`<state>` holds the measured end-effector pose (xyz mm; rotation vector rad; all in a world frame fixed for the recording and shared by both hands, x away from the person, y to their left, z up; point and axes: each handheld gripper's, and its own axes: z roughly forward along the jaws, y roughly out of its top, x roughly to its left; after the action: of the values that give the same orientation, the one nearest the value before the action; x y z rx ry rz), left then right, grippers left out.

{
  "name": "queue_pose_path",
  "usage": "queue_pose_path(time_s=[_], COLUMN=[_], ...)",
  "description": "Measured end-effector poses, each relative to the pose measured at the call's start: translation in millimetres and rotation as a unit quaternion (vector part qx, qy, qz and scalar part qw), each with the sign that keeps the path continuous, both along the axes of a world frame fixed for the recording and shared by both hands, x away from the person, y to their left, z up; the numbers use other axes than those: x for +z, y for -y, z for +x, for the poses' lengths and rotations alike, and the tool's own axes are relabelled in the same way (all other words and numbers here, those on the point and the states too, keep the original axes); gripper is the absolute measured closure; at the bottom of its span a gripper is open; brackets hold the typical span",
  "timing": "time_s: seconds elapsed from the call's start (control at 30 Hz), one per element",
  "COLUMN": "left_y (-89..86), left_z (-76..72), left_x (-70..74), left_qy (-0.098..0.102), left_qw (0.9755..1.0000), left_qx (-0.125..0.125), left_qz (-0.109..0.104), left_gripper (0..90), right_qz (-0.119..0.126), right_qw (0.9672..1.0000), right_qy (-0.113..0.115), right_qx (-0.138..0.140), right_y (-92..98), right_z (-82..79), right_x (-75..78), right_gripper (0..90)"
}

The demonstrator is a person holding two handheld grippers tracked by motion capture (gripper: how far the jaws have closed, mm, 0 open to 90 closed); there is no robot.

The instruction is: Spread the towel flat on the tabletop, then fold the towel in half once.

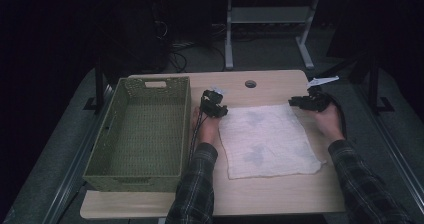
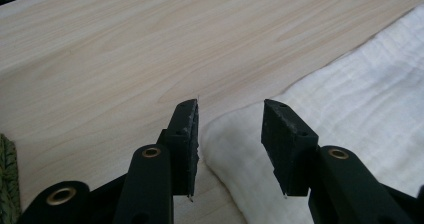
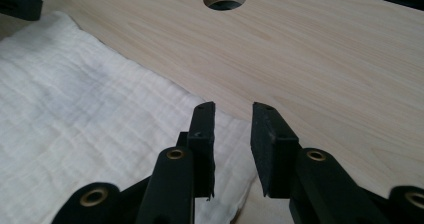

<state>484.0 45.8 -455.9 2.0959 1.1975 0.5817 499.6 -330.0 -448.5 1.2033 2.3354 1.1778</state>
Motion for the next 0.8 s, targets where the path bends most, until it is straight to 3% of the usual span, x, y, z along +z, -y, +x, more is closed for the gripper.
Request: queue_pose_path(time_s=[0.3,0.57,0.6,0.73,0.8], left_y=[-2.9,-3.2,-3.9,-4.1,-5.3], left_z=[2.8,5.1,5.5,6.3,6.8], left_x=[-5.4,-11.9,-12.5,-13.1,-13.5], left_qy=[-0.013,-0.024,-0.025,-0.025,-0.031], left_qw=[0.9998,0.9994,0.9994,0.9995,0.9993], left_qx=[0.016,0.022,0.023,0.021,0.017], left_qz=[-0.004,0.009,0.003,-0.003,-0.016], left_gripper=[57.4,58.1,58.2,61.0,66.3], right_qz=[0.0,-0.042,-0.038,-0.026,-0.017], right_qw=[0.9998,0.9985,0.9988,0.999,0.9989], right_qy=[-0.007,-0.015,-0.015,-0.023,-0.032], right_qx=[-0.019,-0.031,-0.028,-0.03,-0.028], right_y=[-2.8,-4.7,-3.9,-2.4,-2.2], right_z=[14.6,21.4,22.1,22.2,22.0], right_x=[-14.9,-28.7,-29.0,-29.5,-29.6], right_gripper=[67.7,69.3,69.4,81.9,85.7])
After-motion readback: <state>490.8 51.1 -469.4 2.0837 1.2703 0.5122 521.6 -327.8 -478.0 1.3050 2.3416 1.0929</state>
